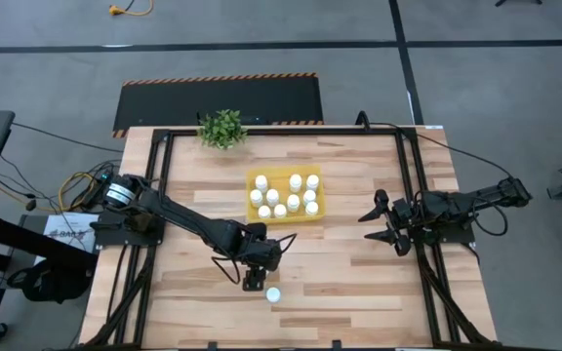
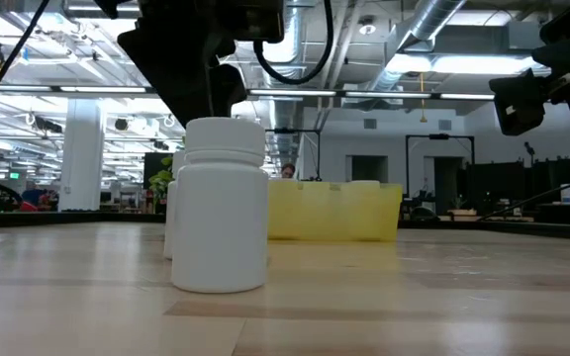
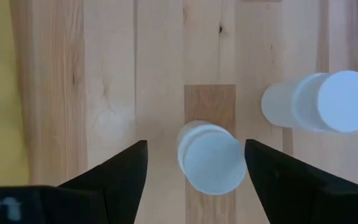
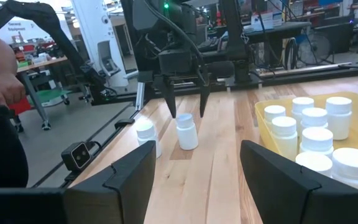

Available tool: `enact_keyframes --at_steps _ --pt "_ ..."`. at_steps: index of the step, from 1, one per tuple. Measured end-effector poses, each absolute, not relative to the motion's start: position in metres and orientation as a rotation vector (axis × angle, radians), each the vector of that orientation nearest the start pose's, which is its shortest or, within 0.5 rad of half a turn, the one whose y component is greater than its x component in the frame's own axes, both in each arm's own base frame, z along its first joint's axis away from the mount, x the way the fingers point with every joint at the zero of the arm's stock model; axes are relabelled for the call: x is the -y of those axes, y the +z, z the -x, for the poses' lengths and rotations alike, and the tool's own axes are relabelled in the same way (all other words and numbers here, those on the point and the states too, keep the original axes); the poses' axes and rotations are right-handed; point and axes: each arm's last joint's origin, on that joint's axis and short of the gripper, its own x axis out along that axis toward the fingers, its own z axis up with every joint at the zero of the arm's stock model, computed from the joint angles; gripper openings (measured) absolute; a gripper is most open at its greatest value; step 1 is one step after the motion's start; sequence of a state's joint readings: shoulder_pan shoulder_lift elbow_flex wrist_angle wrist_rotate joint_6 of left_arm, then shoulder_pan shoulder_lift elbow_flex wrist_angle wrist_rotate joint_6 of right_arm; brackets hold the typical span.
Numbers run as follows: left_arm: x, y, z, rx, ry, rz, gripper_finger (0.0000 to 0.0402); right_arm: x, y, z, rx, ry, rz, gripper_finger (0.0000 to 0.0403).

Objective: Pick and place pill bottles into a basket
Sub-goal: Put the white medicine bottle into the yellow bin

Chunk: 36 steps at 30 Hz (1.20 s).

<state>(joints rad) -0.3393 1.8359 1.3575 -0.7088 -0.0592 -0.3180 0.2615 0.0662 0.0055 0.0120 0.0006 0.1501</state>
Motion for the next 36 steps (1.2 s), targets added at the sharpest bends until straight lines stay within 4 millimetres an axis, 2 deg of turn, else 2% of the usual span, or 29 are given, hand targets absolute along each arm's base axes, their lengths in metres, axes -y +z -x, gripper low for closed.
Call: enact_keyframes --at_steps 10,16,36 --pt "0.128 0.208 -0.347 -1.187 -0.043 0.015 0.0256 -0.026 0.161 -0.098 -0.068 0.257 -0.143 0.0226" --pt "0.131 0.195 -0.352 -1.216 -0.057 0.042 0.0256 -0.026 0.161 -0.098 -0.068 0.257 -0.143 0.0226" --pt "0.129 0.190 -0.351 -1.240 -0.038 0.051 0.0256 -0.026 0.161 -0.098 -0.074 0.256 -0.142 0.0226"
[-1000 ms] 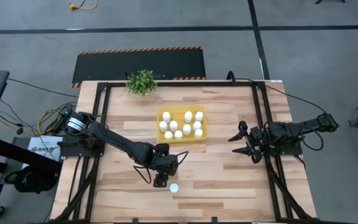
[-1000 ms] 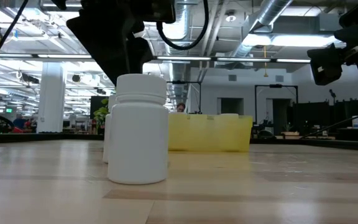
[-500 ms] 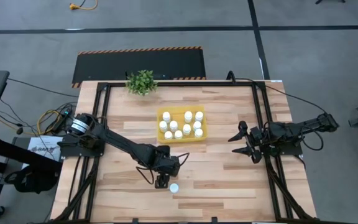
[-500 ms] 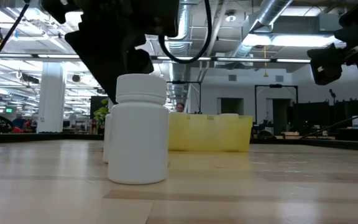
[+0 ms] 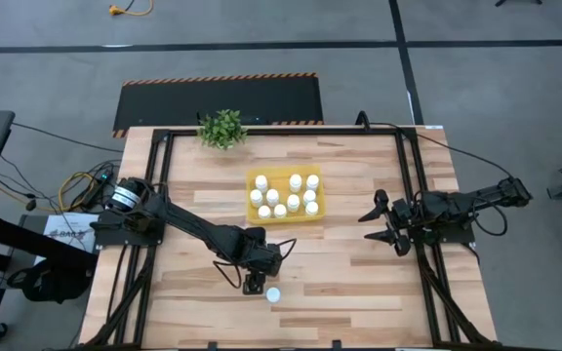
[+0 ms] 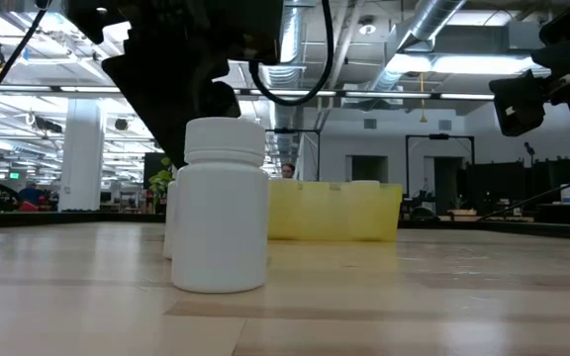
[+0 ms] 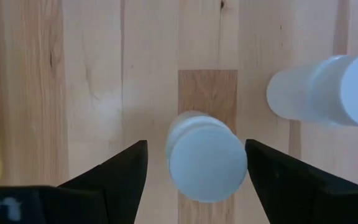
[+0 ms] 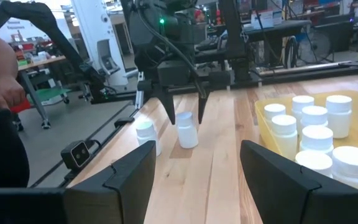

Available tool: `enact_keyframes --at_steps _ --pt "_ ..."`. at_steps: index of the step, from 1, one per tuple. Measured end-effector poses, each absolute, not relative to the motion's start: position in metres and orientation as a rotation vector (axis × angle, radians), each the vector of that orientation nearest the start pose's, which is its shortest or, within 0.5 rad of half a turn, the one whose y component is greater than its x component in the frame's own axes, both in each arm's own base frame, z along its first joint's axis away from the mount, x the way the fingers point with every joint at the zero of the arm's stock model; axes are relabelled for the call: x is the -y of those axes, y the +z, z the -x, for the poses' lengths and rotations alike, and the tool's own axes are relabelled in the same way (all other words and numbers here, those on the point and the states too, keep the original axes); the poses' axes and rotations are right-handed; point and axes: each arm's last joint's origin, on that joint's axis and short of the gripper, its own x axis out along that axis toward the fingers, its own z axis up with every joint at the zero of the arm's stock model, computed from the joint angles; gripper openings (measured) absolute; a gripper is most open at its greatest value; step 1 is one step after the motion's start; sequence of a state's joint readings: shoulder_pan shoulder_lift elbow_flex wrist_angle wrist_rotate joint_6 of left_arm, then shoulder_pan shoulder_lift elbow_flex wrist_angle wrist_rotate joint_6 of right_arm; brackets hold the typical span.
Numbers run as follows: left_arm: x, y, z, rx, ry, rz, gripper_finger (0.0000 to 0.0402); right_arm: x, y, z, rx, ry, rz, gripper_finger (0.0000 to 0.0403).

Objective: Pick and place pill bottles into a basket
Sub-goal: Put the white medicine bottle into the yellow bin

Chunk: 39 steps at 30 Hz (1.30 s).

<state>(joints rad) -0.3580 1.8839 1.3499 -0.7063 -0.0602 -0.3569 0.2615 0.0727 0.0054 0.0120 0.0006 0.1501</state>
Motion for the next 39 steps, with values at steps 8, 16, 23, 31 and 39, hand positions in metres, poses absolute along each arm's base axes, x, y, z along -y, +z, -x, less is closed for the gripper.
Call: enact_keyframes --at_steps 8,16,23,31,39 --pt "0.129 0.190 -0.351 -1.238 -0.035 0.047 0.0250 -0.026 0.161 -0.098 -0.074 0.256 -0.142 0.0226" --pt "0.129 0.190 -0.351 -1.240 -0.036 0.046 0.0177 -0.026 0.161 -0.098 -0.075 0.256 -0.142 0.0226" --pt "0.127 0.191 -0.351 -1.249 -0.048 0.056 0.0151 -0.026 0.161 -0.098 -0.074 0.256 -0.142 0.0226" --pt "0.117 0.214 -0.358 -1.284 -0.077 0.009 0.0163 -0.026 0.161 -0.098 -0.074 0.256 -0.142 0.0226" --pt "0.090 0.261 -0.372 -1.252 -0.063 -0.076 0.0158 -0.026 0.161 -0.098 -0.074 0.256 -0.142 0.0226"
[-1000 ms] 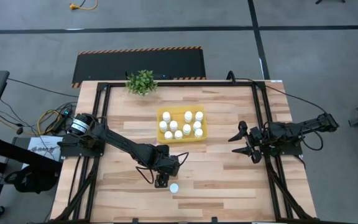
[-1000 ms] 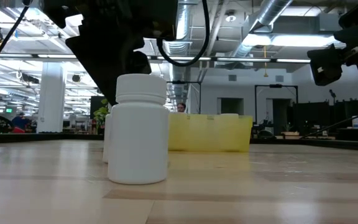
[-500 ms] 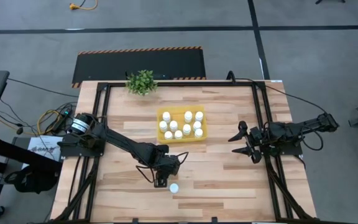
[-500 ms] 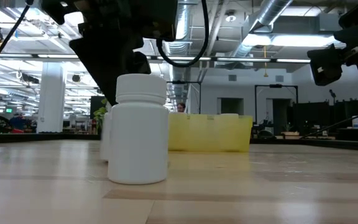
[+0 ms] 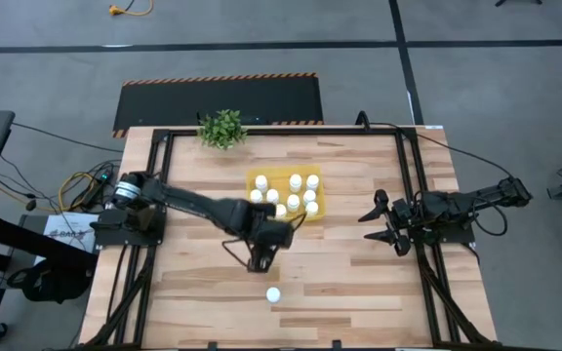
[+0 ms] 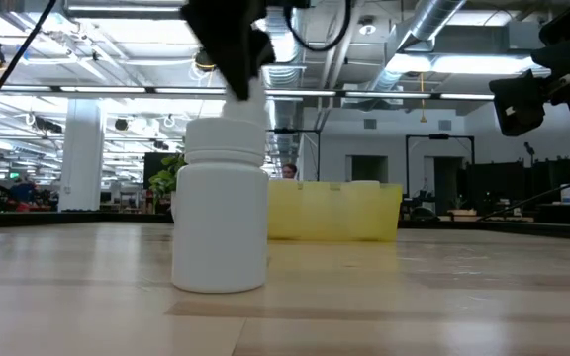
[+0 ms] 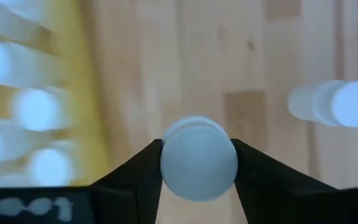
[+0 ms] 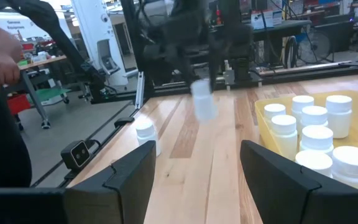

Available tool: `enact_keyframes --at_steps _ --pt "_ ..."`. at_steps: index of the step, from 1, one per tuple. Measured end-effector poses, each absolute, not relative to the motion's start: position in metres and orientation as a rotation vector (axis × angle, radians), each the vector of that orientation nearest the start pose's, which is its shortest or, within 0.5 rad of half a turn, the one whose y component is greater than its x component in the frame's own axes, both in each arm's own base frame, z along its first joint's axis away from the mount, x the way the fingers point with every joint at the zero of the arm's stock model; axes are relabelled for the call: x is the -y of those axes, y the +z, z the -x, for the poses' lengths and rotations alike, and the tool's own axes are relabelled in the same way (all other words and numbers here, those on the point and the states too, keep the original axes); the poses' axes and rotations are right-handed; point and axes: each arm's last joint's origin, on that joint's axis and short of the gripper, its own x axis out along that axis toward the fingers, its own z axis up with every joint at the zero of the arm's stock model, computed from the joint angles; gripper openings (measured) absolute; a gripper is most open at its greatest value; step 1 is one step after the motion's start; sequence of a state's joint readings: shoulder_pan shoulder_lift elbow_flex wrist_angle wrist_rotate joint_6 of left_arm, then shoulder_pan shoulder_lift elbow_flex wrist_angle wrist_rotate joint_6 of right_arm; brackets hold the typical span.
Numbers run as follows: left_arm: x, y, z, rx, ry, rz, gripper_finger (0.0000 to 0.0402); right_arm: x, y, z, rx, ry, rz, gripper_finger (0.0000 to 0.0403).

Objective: Pick and place pill bottles into a basket
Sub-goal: Put the white medicine bottle into the yellow bin

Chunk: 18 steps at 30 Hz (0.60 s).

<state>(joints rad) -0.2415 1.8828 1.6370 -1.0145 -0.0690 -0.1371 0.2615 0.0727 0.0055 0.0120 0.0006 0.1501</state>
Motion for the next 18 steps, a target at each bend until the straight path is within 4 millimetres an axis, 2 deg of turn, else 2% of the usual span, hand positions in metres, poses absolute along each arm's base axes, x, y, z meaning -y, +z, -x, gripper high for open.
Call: enact_keyframes --at_steps 4,9,14,18 --pt "0.066 0.290 -0.380 -1.203 -0.023 -0.124 0.0174 -0.026 0.161 -0.098 -0.075 0.256 -0.142 0.0226" --pt "0.026 0.317 -0.388 -1.129 0.041 -0.144 0.0167 -0.026 0.161 -0.098 -0.074 0.256 -0.142 0.0226" --pt "-0.016 0.329 -0.391 -1.090 0.103 -0.114 0.0149 -0.026 0.161 -0.098 -0.074 0.256 -0.142 0.0226" --pt "-0.041 0.330 -0.389 -1.091 0.140 -0.106 0.0159 -0.026 0.161 -0.098 -0.075 0.256 -0.142 0.0226"
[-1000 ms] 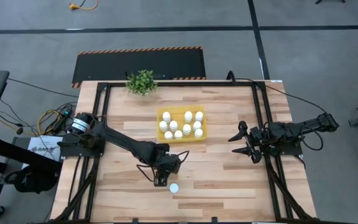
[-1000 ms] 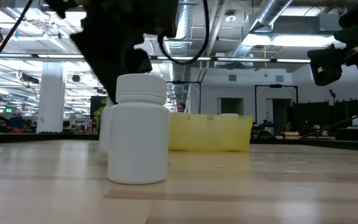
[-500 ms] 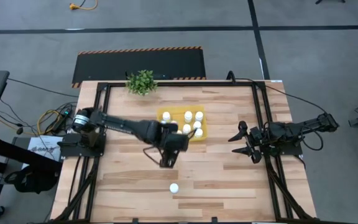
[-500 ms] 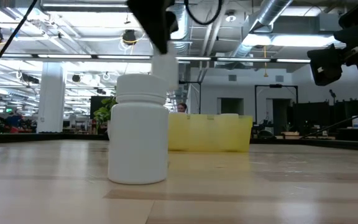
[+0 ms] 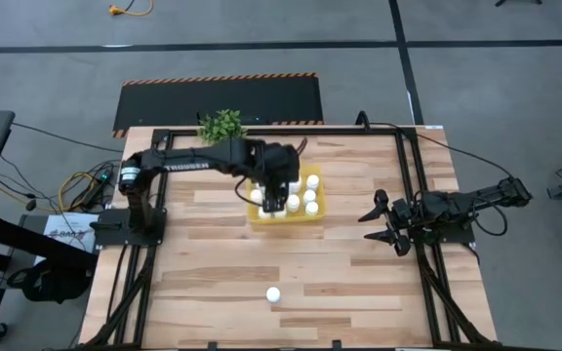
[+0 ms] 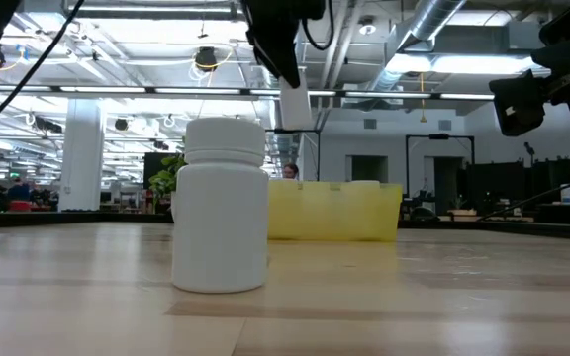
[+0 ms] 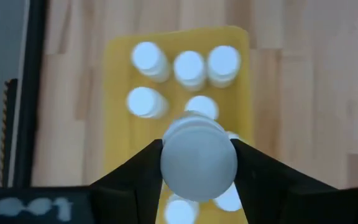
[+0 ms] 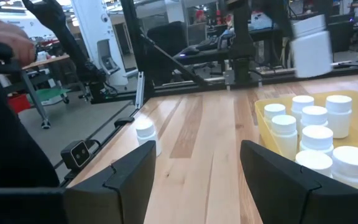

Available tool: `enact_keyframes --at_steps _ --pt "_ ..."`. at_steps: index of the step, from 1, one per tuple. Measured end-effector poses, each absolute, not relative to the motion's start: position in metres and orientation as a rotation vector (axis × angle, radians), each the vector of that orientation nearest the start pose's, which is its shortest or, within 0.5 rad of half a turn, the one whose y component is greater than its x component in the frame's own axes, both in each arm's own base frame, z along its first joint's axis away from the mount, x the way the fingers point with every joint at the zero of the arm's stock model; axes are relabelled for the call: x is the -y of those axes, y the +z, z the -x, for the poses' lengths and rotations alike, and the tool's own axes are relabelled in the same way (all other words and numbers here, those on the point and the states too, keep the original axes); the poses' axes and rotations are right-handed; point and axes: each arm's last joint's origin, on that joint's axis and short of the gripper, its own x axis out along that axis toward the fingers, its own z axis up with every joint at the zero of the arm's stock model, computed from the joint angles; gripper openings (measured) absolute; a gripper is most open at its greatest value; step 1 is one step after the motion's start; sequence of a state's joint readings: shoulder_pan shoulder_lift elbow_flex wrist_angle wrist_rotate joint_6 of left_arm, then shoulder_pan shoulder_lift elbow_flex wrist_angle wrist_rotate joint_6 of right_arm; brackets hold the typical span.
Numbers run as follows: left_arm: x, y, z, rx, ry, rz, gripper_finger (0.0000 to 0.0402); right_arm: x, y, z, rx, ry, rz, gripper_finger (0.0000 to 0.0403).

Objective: Pick and place pill bottles into a basket
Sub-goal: Put the white medicine bottle into the yellow bin

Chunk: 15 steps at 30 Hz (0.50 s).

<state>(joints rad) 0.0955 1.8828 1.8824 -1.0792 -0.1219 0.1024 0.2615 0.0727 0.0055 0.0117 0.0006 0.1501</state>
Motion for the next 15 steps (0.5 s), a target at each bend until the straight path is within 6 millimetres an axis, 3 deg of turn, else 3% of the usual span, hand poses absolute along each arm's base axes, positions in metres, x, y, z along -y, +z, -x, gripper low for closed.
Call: enact_keyframes --at_steps 7,15 --pt "-0.076 0.329 -0.384 -1.104 0.176 -0.130 0.0164 -0.026 0.161 -0.098 -0.074 0.256 -0.142 0.0226" --pt "-0.101 0.327 -0.381 -1.099 0.193 -0.151 0.0156 -0.026 0.161 -0.098 -0.074 0.256 -0.142 0.0226"
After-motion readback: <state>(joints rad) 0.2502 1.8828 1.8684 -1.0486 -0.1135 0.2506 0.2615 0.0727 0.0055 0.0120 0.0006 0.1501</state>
